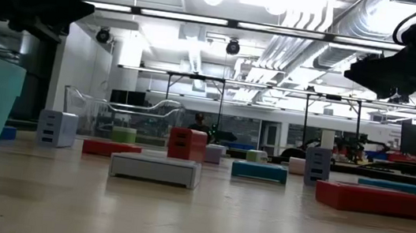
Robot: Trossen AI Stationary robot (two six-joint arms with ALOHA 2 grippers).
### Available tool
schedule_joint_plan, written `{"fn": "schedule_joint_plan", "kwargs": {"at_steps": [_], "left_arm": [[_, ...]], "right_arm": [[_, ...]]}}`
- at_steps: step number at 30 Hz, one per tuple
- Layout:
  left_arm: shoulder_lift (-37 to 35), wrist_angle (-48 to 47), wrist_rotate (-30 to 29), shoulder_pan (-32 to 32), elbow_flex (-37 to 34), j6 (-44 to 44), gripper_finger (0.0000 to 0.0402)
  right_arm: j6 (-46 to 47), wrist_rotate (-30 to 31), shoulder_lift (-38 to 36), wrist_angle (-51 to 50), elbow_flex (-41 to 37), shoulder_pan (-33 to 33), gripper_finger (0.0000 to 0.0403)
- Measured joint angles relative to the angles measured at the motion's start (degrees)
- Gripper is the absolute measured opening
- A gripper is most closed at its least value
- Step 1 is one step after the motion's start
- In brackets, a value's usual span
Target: Pick & Place Office items
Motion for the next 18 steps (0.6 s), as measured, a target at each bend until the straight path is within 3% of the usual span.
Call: {"fn": "schedule_joint_plan", "kwargs": {"at_steps": [18], "left_arm": [[-0.01,1.44,0.0,0.0,0.0,0.0,0.0186]], "right_arm": [[0.0,-0.01,0.0,0.0,0.0,0.02,0.0178]]}}
